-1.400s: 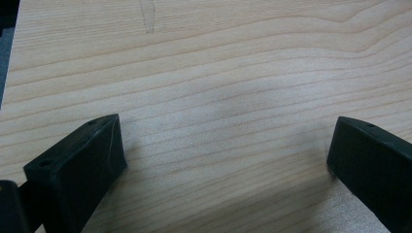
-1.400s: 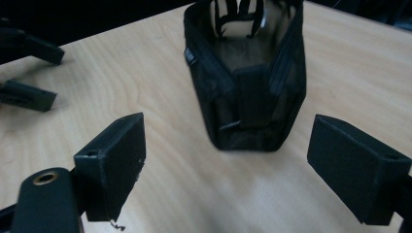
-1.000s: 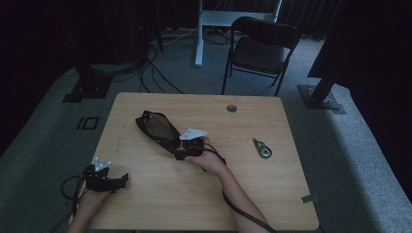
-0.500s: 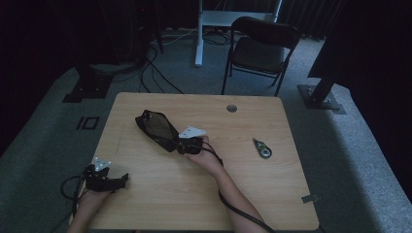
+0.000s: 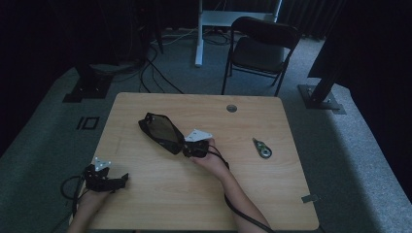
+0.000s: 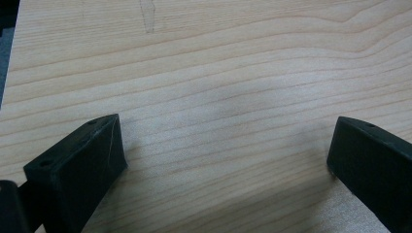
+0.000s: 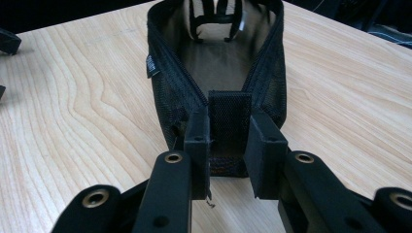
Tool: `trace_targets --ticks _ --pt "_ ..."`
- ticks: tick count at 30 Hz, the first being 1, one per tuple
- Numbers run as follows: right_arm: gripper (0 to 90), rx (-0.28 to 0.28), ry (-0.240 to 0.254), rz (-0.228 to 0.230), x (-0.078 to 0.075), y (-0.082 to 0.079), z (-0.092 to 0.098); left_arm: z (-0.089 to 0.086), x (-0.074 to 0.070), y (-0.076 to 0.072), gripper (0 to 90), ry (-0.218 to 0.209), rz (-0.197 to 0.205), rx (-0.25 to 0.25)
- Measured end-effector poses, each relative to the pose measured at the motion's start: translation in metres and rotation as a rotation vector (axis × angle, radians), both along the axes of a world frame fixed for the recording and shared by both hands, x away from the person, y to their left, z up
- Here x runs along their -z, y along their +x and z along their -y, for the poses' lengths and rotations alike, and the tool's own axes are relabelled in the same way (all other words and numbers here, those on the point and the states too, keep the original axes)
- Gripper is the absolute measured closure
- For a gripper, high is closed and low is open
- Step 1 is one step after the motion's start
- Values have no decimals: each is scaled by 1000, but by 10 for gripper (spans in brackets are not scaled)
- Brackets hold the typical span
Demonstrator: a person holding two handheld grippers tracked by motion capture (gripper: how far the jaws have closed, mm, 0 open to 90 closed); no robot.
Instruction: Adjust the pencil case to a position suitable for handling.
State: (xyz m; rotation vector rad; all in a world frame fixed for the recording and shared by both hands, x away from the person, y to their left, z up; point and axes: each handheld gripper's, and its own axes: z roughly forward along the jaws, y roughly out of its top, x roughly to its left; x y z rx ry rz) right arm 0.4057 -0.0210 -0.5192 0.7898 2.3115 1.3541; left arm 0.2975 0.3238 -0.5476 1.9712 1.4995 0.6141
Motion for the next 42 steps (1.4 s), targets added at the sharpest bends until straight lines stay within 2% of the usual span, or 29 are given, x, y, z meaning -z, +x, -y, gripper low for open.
trace_targets --ticks 3,10,20,21,33,42 --pt "730 10 10 -15 0 -2 7 0 0 0 4 0 0 0" --pt "730 33 4 -7 -1 -7 20 0 0 0 4 -1 0 0" --pt "730 77 -6 -4 -1 -14 52 0 0 0 4 -1 0 -1" --pt "730 90 -4 -9 -1 -16 59 0 0 0 3 0 0 0" --pt "728 154 -16 0 -1 -28 94 0 0 0 3 -1 0 -1" --pt "728 219 -6 5 0 -39 121 0 0 0 3 0 0 0"
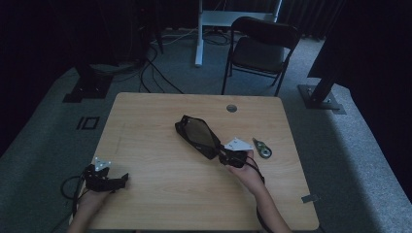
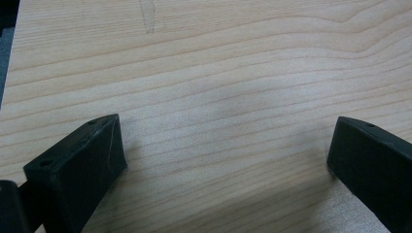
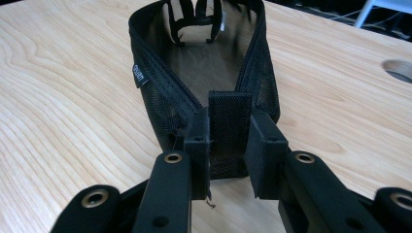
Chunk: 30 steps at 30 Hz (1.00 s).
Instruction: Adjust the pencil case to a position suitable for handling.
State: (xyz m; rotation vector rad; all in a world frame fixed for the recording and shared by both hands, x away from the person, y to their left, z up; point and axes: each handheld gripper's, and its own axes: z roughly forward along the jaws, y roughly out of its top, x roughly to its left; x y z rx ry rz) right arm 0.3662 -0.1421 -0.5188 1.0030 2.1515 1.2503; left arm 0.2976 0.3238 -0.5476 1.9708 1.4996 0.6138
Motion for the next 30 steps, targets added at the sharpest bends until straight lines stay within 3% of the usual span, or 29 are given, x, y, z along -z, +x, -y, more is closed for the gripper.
trace_targets --ticks 9,17,20,21,30 --pt "728 61 -18 4 0 -13 24 0 0 0 3 0 0 0" --pt "727 99 -13 7 2 -32 38 0 0 0 4 -1 2 0" --pt "727 126 -12 16 1 -38 41 0 0 0 3 0 1 1" --pt "727 158 -2 24 2 -45 47 0 0 0 3 1 1 1" --pt "727 209 10 20 9 -61 63 0 0 0 3 1 1 1"
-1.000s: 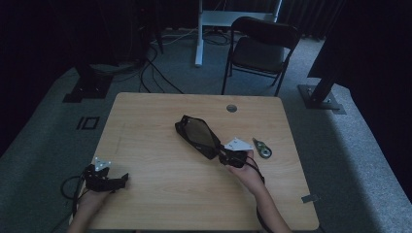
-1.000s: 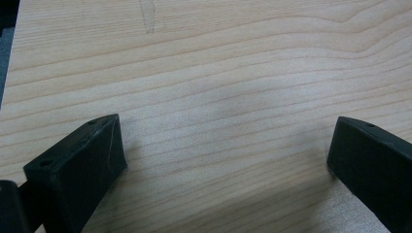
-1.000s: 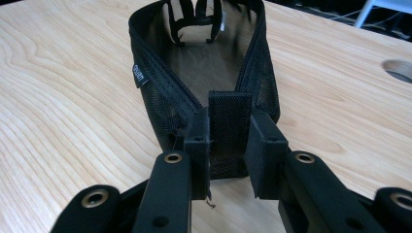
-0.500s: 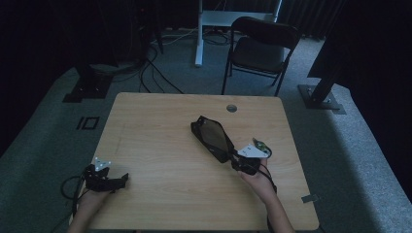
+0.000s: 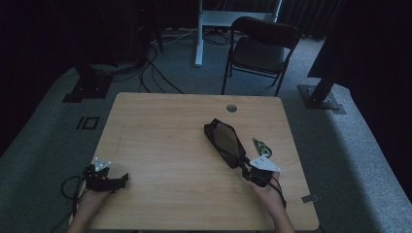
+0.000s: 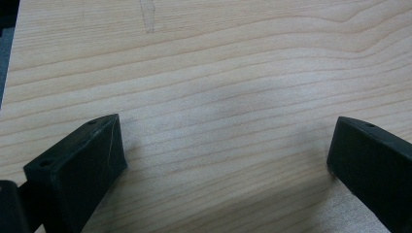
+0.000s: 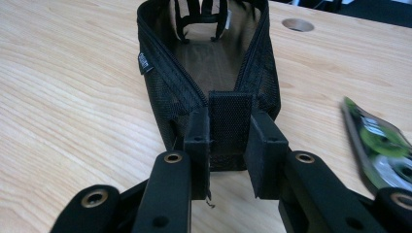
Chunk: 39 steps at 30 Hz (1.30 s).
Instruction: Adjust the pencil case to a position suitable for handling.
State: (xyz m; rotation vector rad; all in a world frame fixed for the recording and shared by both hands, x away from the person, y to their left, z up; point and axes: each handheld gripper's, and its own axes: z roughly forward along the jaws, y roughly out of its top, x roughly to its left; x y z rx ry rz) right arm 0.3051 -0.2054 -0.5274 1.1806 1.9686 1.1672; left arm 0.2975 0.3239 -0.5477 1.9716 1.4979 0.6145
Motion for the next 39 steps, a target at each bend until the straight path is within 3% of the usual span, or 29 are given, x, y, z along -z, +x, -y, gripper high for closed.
trace_targets --ticks 7,13,18,24,39 --pt "727 32 1 6 0 -15 11 0 0 0 4 0 0 0" --pt "726 32 14 0 2 -28 10 0 0 0 4 0 0 0" --pt "726 18 -6 4 2 -40 9 0 0 0 4 1 0 0" --pt "725 18 17 -9 3 -53 9 0 0 0 4 0 0 0" --pt "725 34 15 -1 6 -71 11 0 0 0 3 0 0 0"
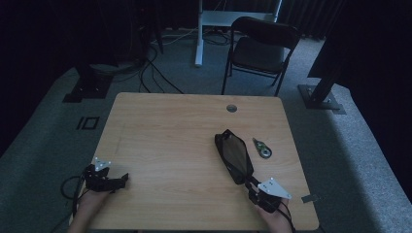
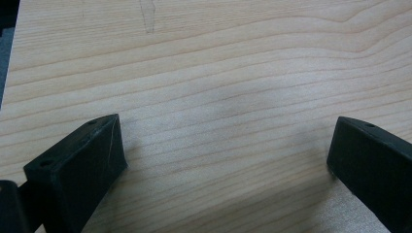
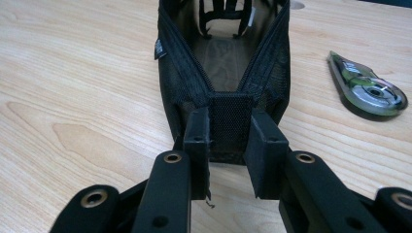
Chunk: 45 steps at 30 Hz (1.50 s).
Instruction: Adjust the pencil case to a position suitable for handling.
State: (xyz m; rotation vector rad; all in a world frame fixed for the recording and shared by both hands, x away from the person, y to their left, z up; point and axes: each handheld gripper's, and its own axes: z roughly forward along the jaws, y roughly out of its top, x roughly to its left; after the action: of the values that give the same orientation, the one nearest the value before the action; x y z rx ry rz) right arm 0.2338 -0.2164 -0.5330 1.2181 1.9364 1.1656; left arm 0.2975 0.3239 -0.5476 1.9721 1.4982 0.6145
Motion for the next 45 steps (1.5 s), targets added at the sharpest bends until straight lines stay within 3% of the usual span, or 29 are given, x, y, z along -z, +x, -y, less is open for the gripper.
trace_targets --ticks 6,15,24,26,28,36,45 --pt "657 -21 0 -18 1 1 1 0 0 0 3 -1 0 0" --pt "585 -21 8 24 -13 3 6 0 0 0 4 0 0 0" --pt "499 -7 65 68 -33 14 21 0 0 0 4 -1 1 0" --pt "407 -20 91 74 -37 17 22 0 0 0 4 0 0 0" --pt "396 -26 110 76 -41 19 23 0 0 0 4 0 1 0" --pt "296 -51 111 89 -51 32 27 0 0 0 4 0 0 0" --pt "219 -33 130 114 -62 49 35 0 0 0 4 -1 1 0"
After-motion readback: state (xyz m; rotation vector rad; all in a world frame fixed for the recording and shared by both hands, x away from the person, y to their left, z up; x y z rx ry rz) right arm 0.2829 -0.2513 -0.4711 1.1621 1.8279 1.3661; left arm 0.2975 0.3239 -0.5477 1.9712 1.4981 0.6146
